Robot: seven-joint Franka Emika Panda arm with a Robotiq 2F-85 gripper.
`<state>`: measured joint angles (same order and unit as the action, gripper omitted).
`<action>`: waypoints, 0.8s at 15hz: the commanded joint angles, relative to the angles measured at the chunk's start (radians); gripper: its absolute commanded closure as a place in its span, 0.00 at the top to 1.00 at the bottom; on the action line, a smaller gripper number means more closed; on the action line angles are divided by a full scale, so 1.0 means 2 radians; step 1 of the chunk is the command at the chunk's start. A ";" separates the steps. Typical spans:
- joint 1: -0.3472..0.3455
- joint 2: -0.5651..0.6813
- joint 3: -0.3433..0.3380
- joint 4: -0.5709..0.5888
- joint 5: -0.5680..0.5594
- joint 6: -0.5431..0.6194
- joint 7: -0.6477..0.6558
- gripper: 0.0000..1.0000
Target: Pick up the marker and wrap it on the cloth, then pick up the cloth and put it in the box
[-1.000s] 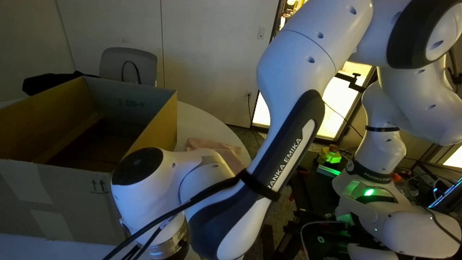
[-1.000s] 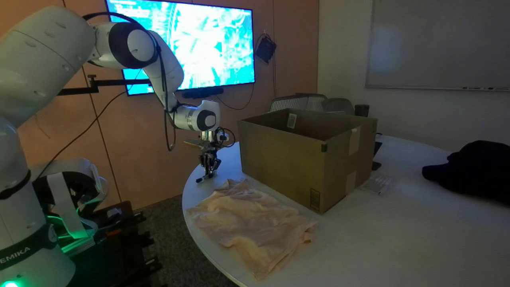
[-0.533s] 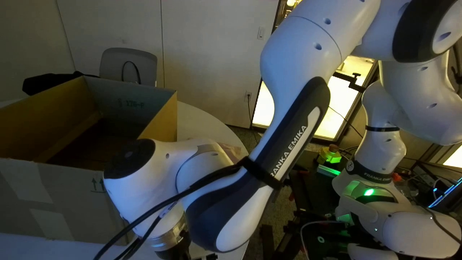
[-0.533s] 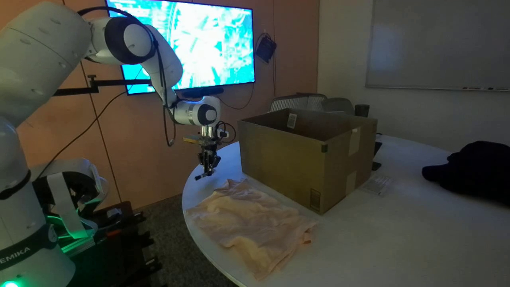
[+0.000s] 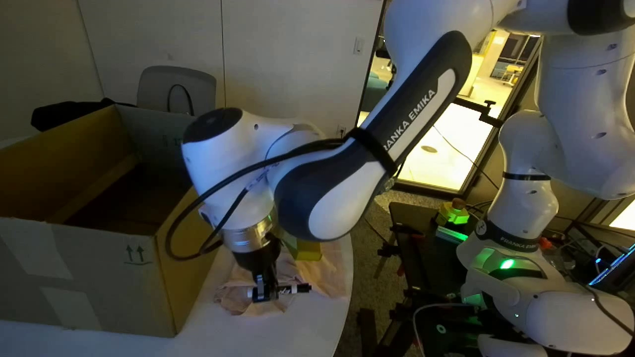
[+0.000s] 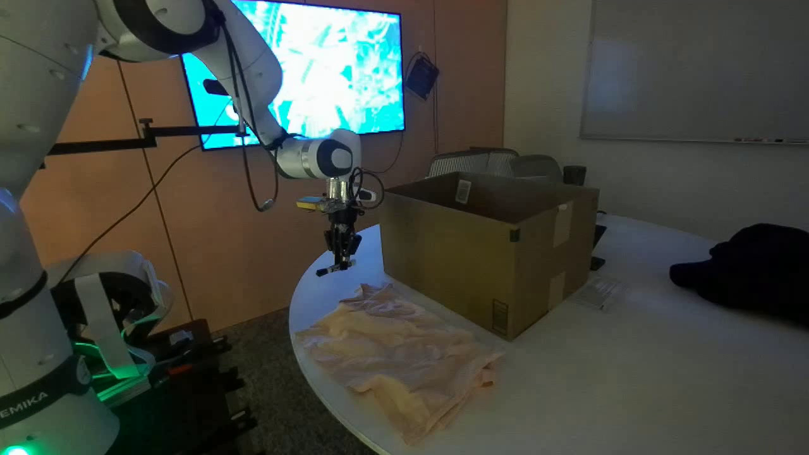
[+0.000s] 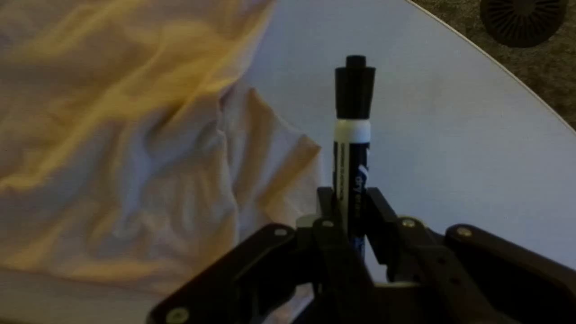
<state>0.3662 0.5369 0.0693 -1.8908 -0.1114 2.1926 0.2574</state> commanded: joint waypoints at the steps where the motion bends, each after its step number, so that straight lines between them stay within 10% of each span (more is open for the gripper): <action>1: -0.028 -0.068 -0.013 -0.083 0.006 0.032 0.053 0.05; 12: -0.071 -0.051 -0.072 -0.128 -0.085 0.072 0.093 0.06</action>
<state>0.2320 0.4132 -0.0540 -2.1456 -0.2151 2.3317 0.4540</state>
